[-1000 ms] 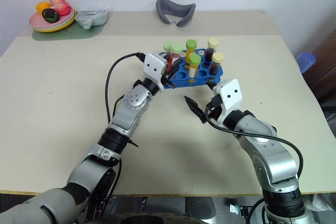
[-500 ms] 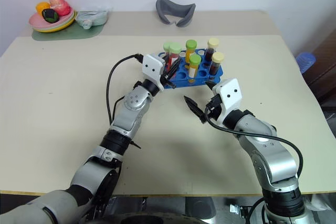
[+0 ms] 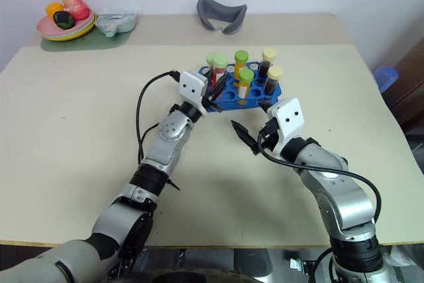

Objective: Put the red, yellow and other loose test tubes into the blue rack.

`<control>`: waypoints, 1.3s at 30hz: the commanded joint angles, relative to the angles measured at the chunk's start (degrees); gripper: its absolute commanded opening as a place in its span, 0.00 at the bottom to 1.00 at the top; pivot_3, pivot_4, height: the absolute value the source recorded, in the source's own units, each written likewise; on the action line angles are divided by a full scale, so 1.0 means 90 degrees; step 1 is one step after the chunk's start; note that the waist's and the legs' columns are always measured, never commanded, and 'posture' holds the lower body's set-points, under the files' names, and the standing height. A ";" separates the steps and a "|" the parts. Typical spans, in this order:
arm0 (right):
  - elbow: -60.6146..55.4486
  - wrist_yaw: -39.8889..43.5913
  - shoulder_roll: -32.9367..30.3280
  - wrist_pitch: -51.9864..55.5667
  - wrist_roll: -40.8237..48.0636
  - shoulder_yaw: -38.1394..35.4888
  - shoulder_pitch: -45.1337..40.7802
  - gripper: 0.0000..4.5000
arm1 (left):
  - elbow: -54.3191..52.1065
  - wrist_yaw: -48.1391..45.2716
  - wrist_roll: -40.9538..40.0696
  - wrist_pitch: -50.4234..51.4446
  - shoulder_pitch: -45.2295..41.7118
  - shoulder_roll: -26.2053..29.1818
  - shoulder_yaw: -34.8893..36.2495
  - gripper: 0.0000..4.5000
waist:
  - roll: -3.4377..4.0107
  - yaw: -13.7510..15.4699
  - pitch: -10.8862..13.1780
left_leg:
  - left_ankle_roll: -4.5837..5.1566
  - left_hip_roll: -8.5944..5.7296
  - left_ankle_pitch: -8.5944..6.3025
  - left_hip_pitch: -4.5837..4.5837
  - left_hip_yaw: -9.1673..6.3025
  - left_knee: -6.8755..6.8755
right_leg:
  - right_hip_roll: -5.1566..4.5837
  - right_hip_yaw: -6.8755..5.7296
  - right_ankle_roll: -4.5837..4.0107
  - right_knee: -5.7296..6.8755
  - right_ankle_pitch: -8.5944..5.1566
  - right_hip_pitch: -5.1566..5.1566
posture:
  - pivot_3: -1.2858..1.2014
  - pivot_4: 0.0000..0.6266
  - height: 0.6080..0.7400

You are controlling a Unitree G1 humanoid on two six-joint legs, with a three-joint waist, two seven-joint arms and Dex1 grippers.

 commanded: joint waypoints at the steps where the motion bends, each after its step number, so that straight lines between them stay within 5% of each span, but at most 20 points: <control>1: -0.0212 0.0002 0.0030 -0.0059 0.0009 -0.0012 -0.0056 1.00 | 0.0112 -0.0035 0.0029 -0.0218 -0.0106 -0.0097 0.0033 0.18 | 0.0000 0.0000 0.0000 | 0.0000 0.0000 0.0000 0.0000 0.0000 0.0000 | 0.0000 0.0000 0.0000 0.0000 0.0000 0.0000 | 0.52 0.24 1.00; 8: -0.0225 0.0006 0.0031 -0.0060 0.0027 -0.0040 -0.0061 1.00 | 0.0193 -0.0143 -0.0025 -0.0285 -0.0029 -0.0121 0.0043 0.18 | 0.0000 0.0001 0.0000 | 0.0000 0.0000 0.0000 -0.0001 0.0000 0.0000 | 0.0000 -0.0001 0.0000 0.0000 0.0000 0.0000 | 0.52 0.24 1.00; 9: -0.0225 0.0007 0.0032 -0.0060 0.0028 -0.0039 -0.0063 1.00 | 0.0167 -0.0184 -0.0091 -0.0255 -0.0019 -0.0130 0.0075 0.41 | 0.0000 0.0001 0.0000 | 0.0000 0.0000 0.0000 -0.0001 -0.0001 0.0000 | 0.0000 -0.0001 0.0000 0.0000 0.0000 0.0000 | 0.52 0.24 1.00; 15: -0.0230 0.0056 -0.0030 -0.0068 0.0059 -0.0137 -0.0014 1.00 | -0.0613 -0.0617 -0.0437 0.0074 0.0246 0.0044 0.0183 0.99 | 0.0000 -0.0016 0.0000 | 0.0000 0.0000 0.0000 0.0000 -0.0001 -0.0001 | 0.0000 -0.0001 0.0000 0.0000 0.0000 0.0000 | 0.52 0.24 1.00; 20: -0.0131 0.0366 -0.0398 -0.0075 0.0207 -0.0662 0.0127 1.00 | -0.2291 -0.1283 -0.0917 0.1035 0.0909 0.0801 0.0288 0.99 | 0.0001 -0.0016 -0.0001 | 0.0000 0.0001 0.0000 0.0001 -0.0001 -0.0002 | 0.0001 0.0000 0.0000 0.0001 0.0000 0.0000 | 0.52 0.24 1.00; 25: 0.0240 0.1363 -0.1380 -0.0149 0.0423 -0.1683 0.0894 1.00 | -0.4370 -0.2134 -0.1977 0.2771 0.2005 0.2602 0.1086 0.99 | 0.0002 -0.0026 0.0000 | 0.0002 0.0004 -0.0001 0.0005 -0.0002 -0.0006 | 0.0002 0.0000 0.0000 0.0001 -0.0001 0.0001 | 0.52 0.24 1.00; 32: 0.1316 0.2167 -0.1939 -0.0669 0.0375 -0.2297 0.1106 1.00 | -0.4844 -0.2662 -0.2318 0.3590 0.3745 0.4321 0.2571 0.99 | 0.0000 -0.0049 0.0002 | 0.0017 0.0003 -0.0013 0.0062 0.0008 -0.0011 | -0.0002 0.0006 -0.0001 -0.0014 -0.0002 0.0064 | 0.52 0.24 1.00; 39: 0.2008 0.2453 -0.1977 -0.1081 0.0186 -0.2055 0.0844 1.00 | -0.5214 -0.2745 -0.2490 0.3731 0.5036 0.4648 0.3365 0.99 | 0.0000 0.0007 0.0003 | 0.0016 0.0007 -0.0012 0.0086 0.0020 -0.0046 | -0.0003 0.0015 -0.0004 -0.0022 -0.0004 0.0066 | 0.52 0.24 1.00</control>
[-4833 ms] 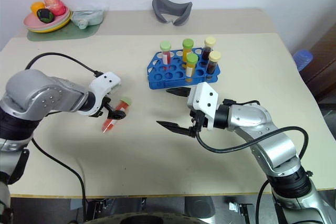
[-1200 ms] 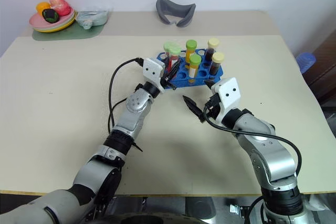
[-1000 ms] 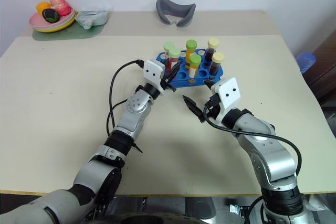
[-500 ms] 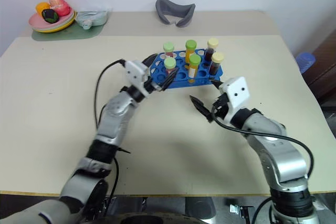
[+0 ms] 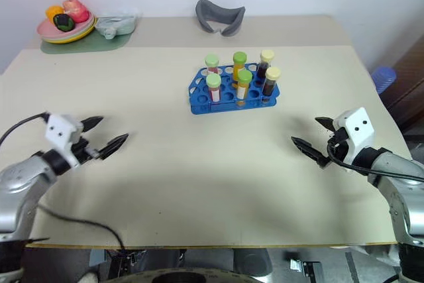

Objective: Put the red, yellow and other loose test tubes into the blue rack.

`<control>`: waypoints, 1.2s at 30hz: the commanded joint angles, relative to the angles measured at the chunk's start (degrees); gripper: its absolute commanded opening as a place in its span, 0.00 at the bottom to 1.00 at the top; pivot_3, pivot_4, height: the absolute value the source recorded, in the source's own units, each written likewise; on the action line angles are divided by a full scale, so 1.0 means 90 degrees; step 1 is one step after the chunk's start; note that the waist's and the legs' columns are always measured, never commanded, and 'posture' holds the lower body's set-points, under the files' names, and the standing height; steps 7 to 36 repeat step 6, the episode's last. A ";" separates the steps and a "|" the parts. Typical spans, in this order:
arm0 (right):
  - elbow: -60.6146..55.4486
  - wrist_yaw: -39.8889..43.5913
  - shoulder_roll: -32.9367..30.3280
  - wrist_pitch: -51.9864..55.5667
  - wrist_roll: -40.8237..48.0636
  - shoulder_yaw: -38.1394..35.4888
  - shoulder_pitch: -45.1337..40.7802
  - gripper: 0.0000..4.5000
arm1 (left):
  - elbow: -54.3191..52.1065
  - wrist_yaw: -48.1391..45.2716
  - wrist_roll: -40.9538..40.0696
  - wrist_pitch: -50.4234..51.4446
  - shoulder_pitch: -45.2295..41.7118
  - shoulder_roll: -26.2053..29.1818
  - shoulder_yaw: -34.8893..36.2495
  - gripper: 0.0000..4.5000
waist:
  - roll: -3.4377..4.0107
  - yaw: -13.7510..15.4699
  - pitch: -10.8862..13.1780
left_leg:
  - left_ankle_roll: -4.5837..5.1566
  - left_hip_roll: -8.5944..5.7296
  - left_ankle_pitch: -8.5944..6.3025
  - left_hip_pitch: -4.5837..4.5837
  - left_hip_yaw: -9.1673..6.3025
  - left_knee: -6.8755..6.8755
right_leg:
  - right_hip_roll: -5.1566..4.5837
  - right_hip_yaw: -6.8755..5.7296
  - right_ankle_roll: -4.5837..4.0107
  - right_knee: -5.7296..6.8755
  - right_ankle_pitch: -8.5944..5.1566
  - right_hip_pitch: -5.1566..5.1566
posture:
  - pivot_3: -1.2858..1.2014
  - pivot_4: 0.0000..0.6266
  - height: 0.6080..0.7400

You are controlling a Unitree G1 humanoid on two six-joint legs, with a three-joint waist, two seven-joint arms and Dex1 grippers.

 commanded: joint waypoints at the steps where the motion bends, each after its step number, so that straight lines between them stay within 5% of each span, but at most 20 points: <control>1: 0.0063 0.0119 -0.0028 -0.0247 -0.0020 0.0022 -0.0200 1.00 | -0.0441 0.0084 -0.0106 0.0023 0.0185 0.0018 0.0343 0.99 | -0.0001 0.0022 0.0000 | 0.0000 0.0000 0.0000 -0.0001 0.0000 0.0000 | -0.0001 0.0000 0.0000 -0.0002 0.0000 0.0001 | 0.52 0.24 1.00; 36: 0.0420 0.0189 0.0074 -0.0409 -0.0138 0.0417 -0.0664 1.00 | -0.0769 0.0346 -0.0146 0.0150 0.0483 -0.0142 0.0563 0.99 | -0.0002 -0.0010 0.0000 | -0.0001 0.0001 0.0000 0.0003 0.0000 -0.0005 | 0.0001 0.0000 0.0000 -0.0003 0.0000 0.0000 | 0.52 0.24 1.00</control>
